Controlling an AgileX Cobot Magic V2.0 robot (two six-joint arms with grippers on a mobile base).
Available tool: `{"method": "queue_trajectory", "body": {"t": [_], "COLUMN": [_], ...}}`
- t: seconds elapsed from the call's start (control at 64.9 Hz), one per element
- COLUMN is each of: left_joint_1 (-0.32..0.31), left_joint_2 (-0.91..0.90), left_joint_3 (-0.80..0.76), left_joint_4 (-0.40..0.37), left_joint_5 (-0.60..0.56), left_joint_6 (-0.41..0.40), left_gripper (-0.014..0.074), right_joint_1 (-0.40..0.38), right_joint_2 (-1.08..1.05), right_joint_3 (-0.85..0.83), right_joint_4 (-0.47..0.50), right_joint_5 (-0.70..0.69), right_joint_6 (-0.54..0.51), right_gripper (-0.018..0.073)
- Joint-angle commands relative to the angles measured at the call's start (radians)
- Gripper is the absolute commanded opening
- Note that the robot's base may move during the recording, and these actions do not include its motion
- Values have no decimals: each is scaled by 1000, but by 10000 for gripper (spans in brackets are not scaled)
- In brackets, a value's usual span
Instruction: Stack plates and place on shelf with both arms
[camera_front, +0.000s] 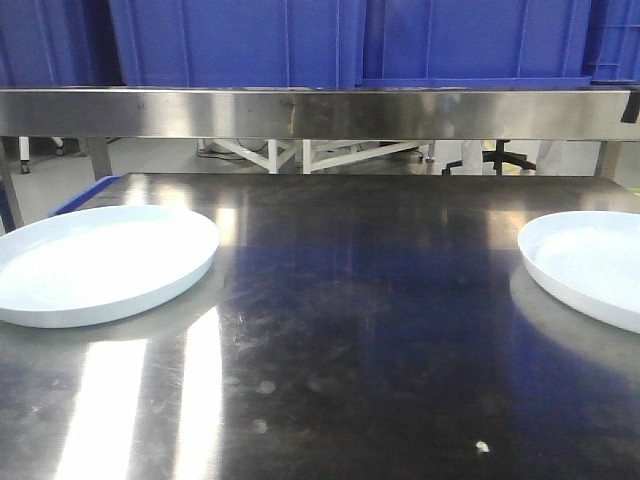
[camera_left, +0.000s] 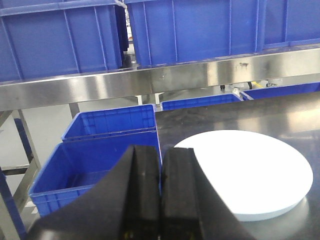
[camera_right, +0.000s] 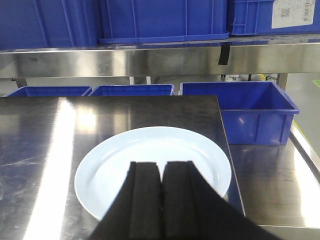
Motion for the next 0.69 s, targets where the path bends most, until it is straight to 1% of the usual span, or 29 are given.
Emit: {"method": "queue_trajectory", "body": {"t": [0.0, 0.015, 0.062, 0.123, 0.262, 0.401, 0.447, 0.54, 0.678], "left_joint_1": [0, 0, 0, 0, 0, 0, 0, 0, 0], "left_joint_2": [20, 33, 70, 132, 315, 533, 595, 693, 778], "left_joint_3": [-61, -80, -133, -218, -445, -686, -748, -828, -865], "left_joint_4": [-36, -50, -54, -33, 10, 26, 30, 33, 33], "left_joint_5": [-80, -80, -66, -20, 161, 314, 336, 342, 342], "left_joint_6": [-7, -7, -7, -5, -5, -5, -5, -5, -3], "left_gripper": [82, 82, 82, 82, 82, 82, 82, 82, 82], "right_joint_1": [-2, -2, -2, -2, -2, -2, -2, -2, -2], "right_joint_2": [-19, -19, -19, -19, -19, -19, -19, -19, -19], "right_joint_3": [-1, -1, -1, -1, -1, -1, -1, -1, -1], "right_joint_4": [-11, -11, -11, -11, -11, -11, -11, -11, -11], "right_joint_5": [-89, -89, -89, -89, -89, -89, -89, -89, -89], "right_joint_6": [0, 0, 0, 0, 0, 0, 0, 0, 0], "right_gripper": [48, 48, 48, 48, 48, 48, 48, 48, 48]}}
